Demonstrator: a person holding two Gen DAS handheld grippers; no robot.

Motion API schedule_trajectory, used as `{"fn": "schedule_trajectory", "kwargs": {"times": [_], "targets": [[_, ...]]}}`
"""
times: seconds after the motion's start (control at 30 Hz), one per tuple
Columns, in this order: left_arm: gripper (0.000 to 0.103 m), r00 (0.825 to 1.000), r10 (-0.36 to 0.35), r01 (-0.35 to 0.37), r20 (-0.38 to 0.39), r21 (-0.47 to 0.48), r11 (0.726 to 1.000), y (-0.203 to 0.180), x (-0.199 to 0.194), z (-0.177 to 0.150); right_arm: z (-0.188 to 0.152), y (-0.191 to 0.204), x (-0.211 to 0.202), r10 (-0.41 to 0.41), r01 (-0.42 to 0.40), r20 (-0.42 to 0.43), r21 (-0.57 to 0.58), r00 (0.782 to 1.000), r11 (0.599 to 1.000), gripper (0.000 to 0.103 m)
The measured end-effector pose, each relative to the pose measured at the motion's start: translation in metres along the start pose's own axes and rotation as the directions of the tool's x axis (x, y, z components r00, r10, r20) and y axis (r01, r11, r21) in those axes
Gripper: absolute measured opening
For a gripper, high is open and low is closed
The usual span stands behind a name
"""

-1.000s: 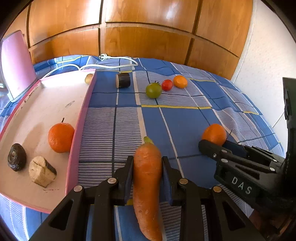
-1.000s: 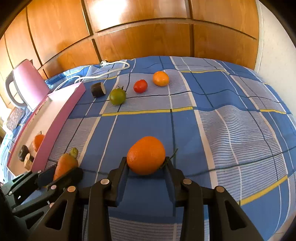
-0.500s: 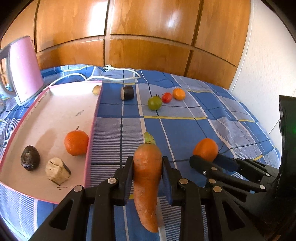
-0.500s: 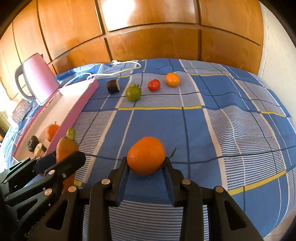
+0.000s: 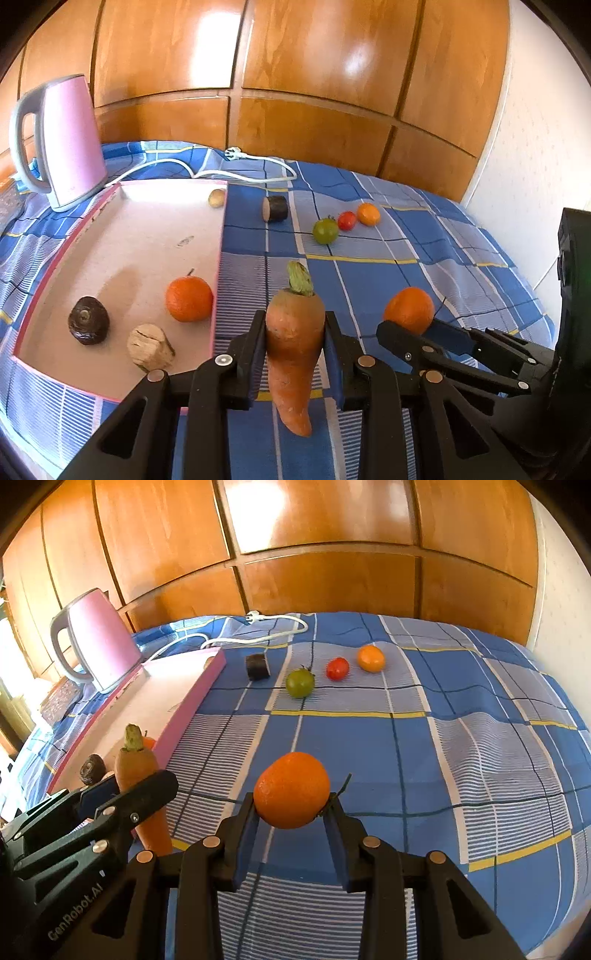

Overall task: Organize fruits
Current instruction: 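Lower the carrot into the tray with the left tool while the right tool releases the orange there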

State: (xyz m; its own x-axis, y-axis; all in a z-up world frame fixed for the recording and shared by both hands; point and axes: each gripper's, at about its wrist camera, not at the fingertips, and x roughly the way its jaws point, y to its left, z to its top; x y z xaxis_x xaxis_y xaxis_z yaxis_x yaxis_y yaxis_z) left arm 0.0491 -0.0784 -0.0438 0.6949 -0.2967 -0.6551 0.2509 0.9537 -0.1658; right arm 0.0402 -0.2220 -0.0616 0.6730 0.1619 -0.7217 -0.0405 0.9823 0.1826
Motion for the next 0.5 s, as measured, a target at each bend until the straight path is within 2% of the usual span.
{"fn": "schedule_trajectory", "kwargs": {"times": [0.5], "targets": [[0.029, 0.999, 0.032, -0.029, 0.038, -0.073, 0.997, 0.031, -0.017, 0.007, 0.006, 0.018, -0.002, 0.033, -0.033, 0.002, -0.035, 0.999, 0.999, 0.036]]}}
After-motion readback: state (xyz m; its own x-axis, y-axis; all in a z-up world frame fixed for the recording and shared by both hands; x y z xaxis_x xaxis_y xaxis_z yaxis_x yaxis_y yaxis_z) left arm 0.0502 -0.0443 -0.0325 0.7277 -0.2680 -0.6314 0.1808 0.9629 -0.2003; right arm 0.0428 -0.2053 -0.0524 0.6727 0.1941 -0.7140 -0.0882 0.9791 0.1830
